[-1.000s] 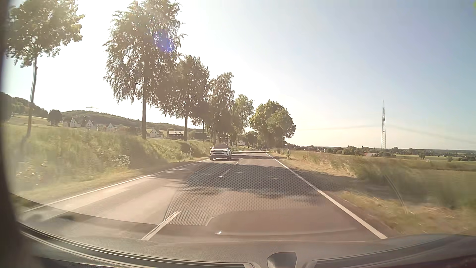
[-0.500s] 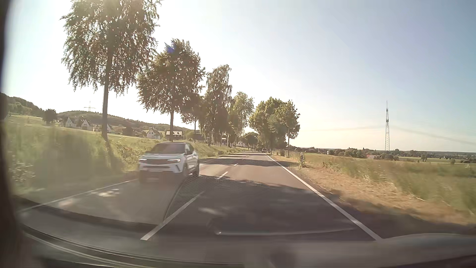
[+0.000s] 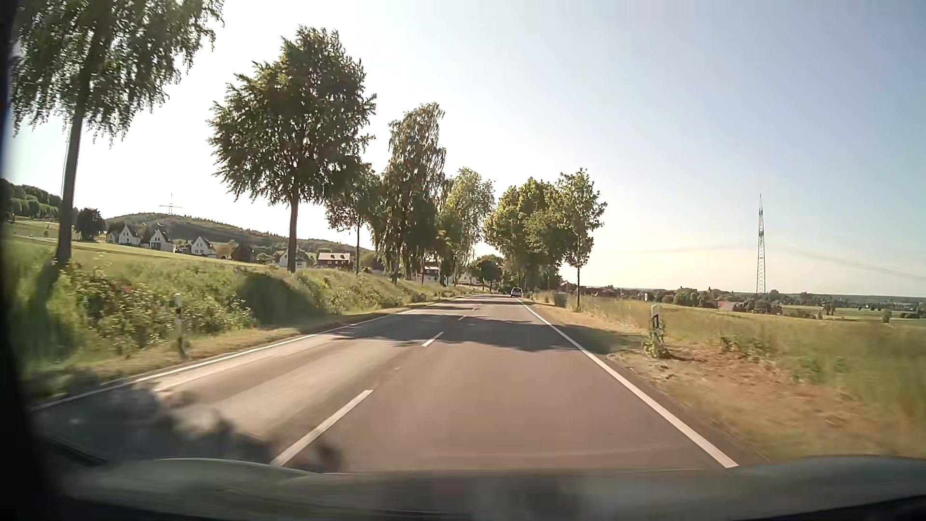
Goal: Follow the waypoints while adhering to traffic rules and regulations
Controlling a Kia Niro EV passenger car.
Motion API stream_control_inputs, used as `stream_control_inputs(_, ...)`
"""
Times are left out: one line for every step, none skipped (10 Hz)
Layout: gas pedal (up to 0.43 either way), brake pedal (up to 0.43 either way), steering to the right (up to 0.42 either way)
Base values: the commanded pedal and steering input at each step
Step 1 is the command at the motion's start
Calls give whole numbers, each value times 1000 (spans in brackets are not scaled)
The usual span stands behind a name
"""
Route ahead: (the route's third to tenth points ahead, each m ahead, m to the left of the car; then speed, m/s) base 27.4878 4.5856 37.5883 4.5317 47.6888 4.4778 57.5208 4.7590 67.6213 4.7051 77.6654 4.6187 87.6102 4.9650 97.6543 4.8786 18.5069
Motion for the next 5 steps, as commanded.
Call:
stream_control_inputs(177,6,4)
stream_control_inputs(177,6,4)
stream_control_inputs(177,6,4)
stream_control_inputs(177,6,4)
stream_control_inputs(177,6,4)
